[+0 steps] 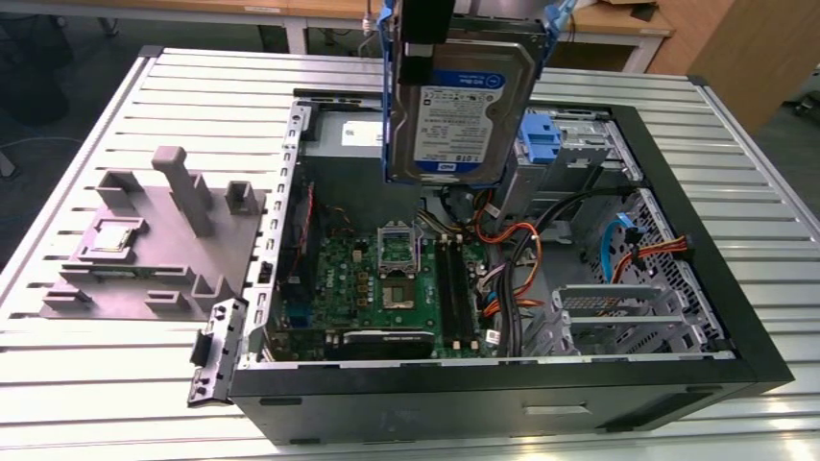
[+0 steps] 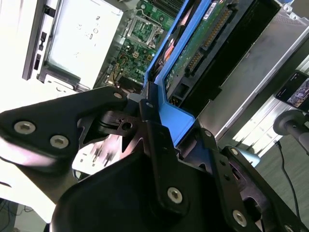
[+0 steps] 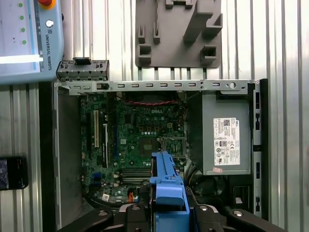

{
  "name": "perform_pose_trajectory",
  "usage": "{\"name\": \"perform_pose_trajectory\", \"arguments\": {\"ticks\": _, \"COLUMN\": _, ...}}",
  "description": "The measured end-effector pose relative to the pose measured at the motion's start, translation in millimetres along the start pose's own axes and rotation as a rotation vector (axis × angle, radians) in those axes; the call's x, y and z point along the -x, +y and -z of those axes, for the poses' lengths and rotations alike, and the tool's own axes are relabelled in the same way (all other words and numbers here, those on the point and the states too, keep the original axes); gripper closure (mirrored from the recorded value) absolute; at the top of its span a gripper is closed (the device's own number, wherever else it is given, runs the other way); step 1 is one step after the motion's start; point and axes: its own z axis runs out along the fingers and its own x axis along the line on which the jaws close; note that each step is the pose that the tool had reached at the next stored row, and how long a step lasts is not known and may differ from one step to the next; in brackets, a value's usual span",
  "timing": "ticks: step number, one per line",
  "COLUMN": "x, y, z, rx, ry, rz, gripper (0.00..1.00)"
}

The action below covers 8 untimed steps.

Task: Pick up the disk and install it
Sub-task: 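Insert the disk into the insertion slot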

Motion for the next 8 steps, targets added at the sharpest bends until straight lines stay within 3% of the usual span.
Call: {"name": "perform_pose_trajectory", "arguments": {"ticks": 8, "x": 0.3, "y": -6.7, "z": -0.1, "rx": 0.0, "ry": 0.0, "rz": 0.0, "gripper": 0.63}}
